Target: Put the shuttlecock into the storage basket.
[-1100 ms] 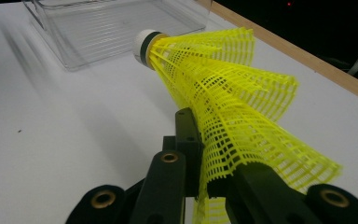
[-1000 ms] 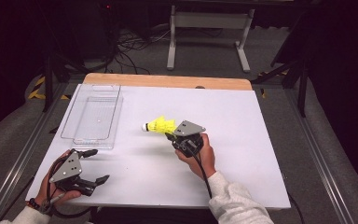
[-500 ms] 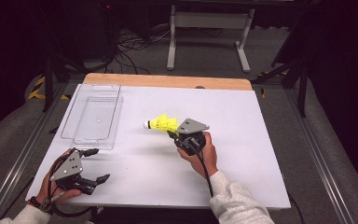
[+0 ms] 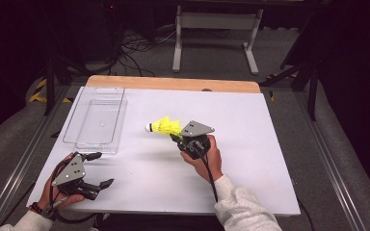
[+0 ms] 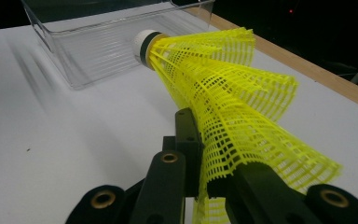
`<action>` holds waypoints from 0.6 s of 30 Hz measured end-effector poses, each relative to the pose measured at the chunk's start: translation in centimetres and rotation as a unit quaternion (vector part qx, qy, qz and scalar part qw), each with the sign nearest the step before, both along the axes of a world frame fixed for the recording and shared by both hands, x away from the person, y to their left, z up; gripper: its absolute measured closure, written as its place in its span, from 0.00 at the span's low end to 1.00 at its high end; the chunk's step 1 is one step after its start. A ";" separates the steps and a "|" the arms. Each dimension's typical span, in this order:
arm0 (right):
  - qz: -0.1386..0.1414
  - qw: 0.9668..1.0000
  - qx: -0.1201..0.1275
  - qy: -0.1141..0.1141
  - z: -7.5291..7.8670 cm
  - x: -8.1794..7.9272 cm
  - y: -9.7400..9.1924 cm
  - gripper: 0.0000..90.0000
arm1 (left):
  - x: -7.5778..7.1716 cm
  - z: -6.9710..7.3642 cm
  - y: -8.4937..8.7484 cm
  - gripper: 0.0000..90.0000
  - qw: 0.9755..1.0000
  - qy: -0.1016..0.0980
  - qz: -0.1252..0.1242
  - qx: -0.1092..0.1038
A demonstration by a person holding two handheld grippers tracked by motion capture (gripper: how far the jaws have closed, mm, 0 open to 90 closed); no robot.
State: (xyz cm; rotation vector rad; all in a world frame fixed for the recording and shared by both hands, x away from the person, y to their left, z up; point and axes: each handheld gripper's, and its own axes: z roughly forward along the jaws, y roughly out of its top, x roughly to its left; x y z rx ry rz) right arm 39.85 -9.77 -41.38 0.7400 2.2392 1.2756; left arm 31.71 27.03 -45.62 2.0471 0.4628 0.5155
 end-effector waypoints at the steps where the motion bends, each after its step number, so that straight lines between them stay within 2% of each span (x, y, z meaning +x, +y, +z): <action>1: 0.000 1.000 0.001 0.001 0.0 0.0 0.1 0.97 | 0.0 0.0 0.0 0.09 1.000 0.000 0.000 0.001; 18: 0.007 1.000 0.011 0.002 0.2 0.4 0.7 0.97 | -0.3 0.2 0.3 0.08 1.000 -0.007 0.007 -0.003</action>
